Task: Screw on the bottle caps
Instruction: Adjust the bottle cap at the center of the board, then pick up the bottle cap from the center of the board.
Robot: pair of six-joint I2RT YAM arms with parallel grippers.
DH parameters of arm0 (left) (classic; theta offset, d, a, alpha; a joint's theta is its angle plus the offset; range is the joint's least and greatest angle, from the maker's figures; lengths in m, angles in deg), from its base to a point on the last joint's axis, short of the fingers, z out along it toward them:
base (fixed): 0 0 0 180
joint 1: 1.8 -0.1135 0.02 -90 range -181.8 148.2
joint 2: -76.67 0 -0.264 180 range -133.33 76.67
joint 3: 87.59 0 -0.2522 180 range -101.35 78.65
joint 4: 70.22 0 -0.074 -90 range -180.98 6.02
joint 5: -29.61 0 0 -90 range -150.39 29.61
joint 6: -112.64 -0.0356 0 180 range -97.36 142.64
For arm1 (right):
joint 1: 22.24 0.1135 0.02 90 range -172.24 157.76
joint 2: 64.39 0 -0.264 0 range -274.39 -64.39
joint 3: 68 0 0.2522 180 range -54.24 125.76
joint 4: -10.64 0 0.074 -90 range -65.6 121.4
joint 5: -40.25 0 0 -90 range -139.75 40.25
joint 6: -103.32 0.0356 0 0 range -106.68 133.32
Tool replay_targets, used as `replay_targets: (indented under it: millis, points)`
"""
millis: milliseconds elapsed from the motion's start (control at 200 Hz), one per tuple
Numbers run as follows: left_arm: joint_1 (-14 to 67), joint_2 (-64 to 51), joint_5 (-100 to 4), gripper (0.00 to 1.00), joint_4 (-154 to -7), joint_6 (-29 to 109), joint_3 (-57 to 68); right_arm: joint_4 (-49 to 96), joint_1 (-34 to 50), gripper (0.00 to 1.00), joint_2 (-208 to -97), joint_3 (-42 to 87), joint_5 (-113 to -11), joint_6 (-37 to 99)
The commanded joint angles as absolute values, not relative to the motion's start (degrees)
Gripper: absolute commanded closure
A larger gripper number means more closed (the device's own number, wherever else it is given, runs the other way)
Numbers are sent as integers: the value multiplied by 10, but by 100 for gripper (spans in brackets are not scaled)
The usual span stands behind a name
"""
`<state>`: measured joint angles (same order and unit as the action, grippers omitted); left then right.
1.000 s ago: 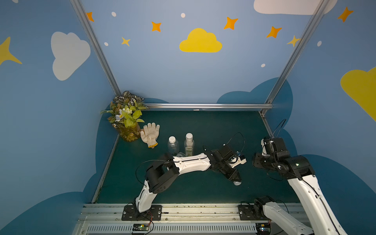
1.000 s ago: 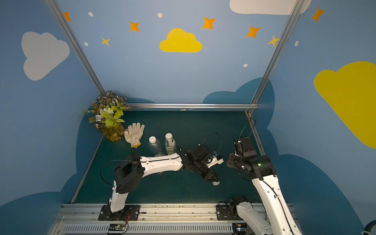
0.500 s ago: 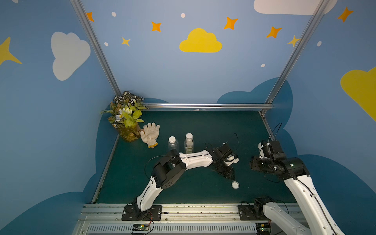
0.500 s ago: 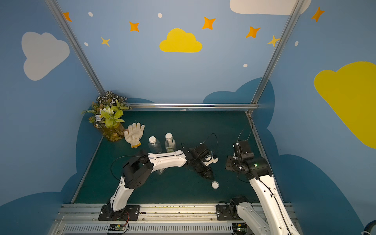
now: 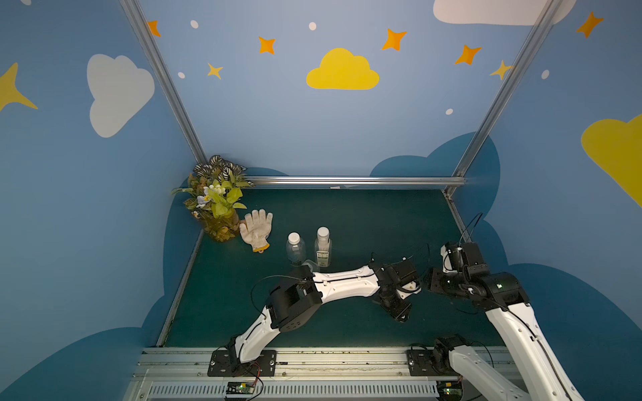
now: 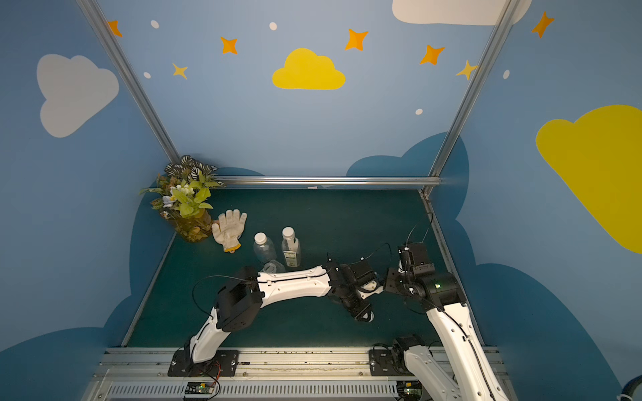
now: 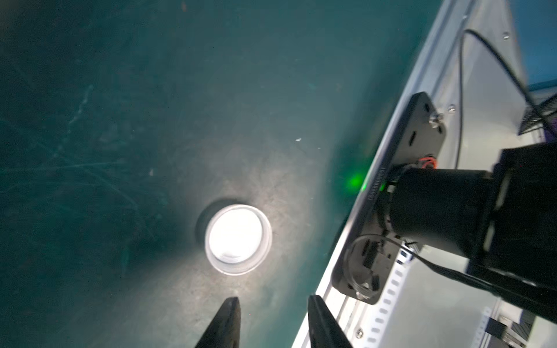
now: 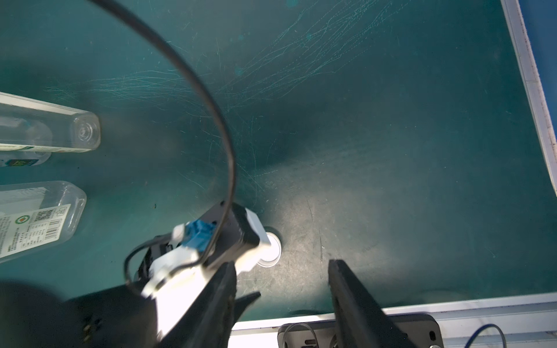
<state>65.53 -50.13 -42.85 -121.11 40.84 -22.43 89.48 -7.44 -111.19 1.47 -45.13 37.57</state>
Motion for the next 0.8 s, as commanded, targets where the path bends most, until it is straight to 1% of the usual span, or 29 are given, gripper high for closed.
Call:
replay_targets:
  millis: [0, 260, 391, 596, 611, 731, 796]
  points:
    - [652, -520, -456, 60, -1245, 403, -238, 888, -77, 45, -1106, 7, -458, 380]
    - [652, -531, -483, 67, -1227, 425, -238, 886, -77, 45, -1100, -2, -463, 382]
    - [647, -535, -475, 70, -1208, 441, -237, 883, -77, 45, -1097, -4, -470, 386]
    - [643, -550, -464, 70, -1191, 461, -244, 881, -77, 45, -1095, -8, -472, 385]
    - [644, -552, -449, 69, -1191, 462, -245, 881, -77, 45, -1095, -8, -473, 385]
    - [644, -560, -449, 71, -1191, 465, -247, 881, -78, 45, -1094, -8, -474, 385]
    - [645, -565, -447, 73, -1191, 467, -249, 880, -77, 45, -1093, -8, -475, 384]
